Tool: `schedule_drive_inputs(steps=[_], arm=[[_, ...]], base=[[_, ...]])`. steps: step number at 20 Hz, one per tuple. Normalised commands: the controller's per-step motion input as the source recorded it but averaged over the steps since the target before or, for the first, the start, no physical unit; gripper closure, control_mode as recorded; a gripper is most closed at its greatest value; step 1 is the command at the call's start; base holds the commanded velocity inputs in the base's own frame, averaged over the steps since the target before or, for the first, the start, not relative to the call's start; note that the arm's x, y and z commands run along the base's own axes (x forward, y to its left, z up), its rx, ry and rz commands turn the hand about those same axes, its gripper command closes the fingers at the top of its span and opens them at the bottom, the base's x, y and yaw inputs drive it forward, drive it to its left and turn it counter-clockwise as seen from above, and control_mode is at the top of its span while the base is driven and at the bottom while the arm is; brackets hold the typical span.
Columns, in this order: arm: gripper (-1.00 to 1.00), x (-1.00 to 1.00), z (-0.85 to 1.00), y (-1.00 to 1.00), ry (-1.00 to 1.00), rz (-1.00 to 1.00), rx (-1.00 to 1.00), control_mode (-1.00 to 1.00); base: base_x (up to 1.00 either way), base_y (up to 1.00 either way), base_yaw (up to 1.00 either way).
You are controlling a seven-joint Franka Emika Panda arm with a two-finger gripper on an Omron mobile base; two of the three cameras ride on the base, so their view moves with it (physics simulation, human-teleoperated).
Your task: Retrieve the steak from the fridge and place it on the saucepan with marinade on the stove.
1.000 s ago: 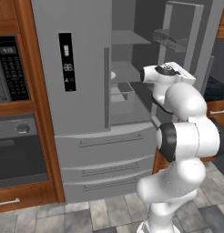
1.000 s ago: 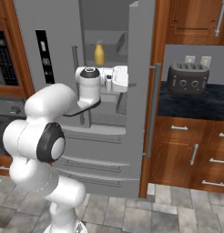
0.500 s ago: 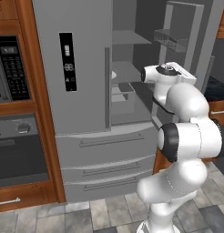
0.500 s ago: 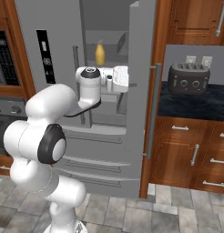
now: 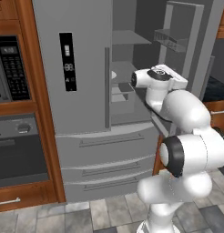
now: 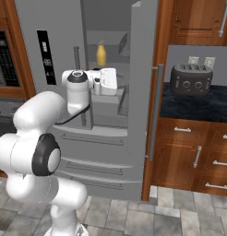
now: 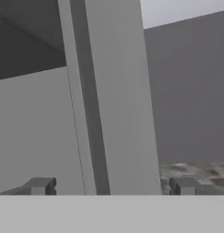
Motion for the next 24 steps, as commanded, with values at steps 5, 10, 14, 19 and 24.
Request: schedule_drive_inputs(steps=[5,10,14,19,24], arm=[[-1.00,-0.12,0.10,0.86,0.02,0.28,0.00,-1.00],[-1.00,-0.06,0.44,0.78,0.00,0.36,0.02,-1.00],[-1.00,-0.01,0.34,0.66,0.00,0.38,0.10,-1.00],[-1.00,0.00,0.08,0.59,0.00,0.40,0.15,-1.00],[-1.00,-0.02,0.00,0.68,-0.09,0.44,0.07,-1.00]], base=[[0.00,0.00,0.00],[0.00,0.00,0.00],[0.00,0.00,0.00],[0.00,0.00,0.00],[0.00,0.00,0.00]])
